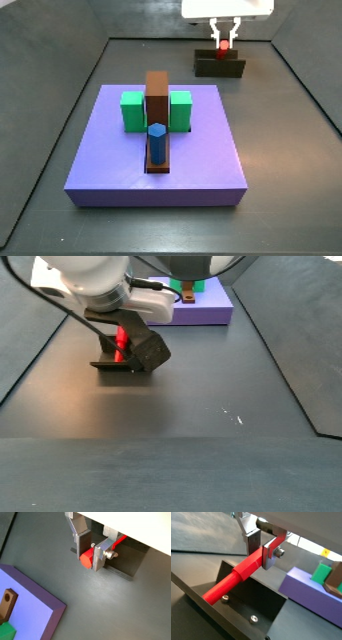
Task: Pick up the red object. Move up. Place the red object on the fixture. Regrasp the red object. Move to above the board. Insert the red object.
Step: Place the red object on the fixture.
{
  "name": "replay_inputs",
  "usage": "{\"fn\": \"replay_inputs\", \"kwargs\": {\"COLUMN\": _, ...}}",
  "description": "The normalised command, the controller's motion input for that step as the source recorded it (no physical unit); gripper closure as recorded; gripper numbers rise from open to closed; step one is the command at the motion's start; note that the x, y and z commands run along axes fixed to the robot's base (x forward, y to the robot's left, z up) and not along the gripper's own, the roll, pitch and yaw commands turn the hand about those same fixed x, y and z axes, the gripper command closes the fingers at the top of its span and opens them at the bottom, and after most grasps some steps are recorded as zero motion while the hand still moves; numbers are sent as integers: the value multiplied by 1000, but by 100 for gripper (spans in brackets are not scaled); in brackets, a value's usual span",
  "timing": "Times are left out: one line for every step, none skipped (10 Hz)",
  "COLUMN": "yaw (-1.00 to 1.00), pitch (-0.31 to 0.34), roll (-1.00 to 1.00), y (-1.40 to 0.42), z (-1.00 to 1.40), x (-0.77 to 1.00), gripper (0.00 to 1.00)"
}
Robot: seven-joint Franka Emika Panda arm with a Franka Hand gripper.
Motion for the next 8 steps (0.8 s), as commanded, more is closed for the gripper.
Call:
{"fn": "replay_inputs", "kwargs": {"yaw": 86, "pitch": 0, "roll": 0, "y": 0, "z": -114, "x": 54, "gripper": 100}}
{"fn": "replay_inputs", "kwargs": {"yaw": 0, "pitch": 0, "roll": 197, "y": -126, "z": -149, "x": 40, "gripper": 100}}
{"fn": "replay_inputs", "kwargs": {"yaw": 0, "pitch": 0, "roll": 340, "y": -131, "z": -151, "x": 57, "gripper": 100}}
{"fn": "replay_inputs", "kwargs": {"yaw": 0, "pitch": 0, "roll": 197, "y": -77, "z": -109, "x": 80, "gripper": 100}}
{"fn": "replay_inputs", "kwargs": {"yaw": 0, "pitch": 0, "roll": 0, "y": -6, "z": -74, "x": 129, "gripper": 100}}
{"fn": "replay_inputs", "kwargs": {"yaw": 0, "pitch": 0, "roll": 11, "y": 0, "z": -86, "x": 117, "gripper": 100}}
{"fn": "replay_inputs", "kwargs": {"yaw": 37, "pitch": 0, "roll": 17, "y": 0, "z": -69, "x": 71, "gripper": 100}}
{"fn": "replay_inputs", "kwargs": {"yaw": 57, "pitch": 0, "roll": 57, "y": 0, "z": -77, "x": 6, "gripper": 100}}
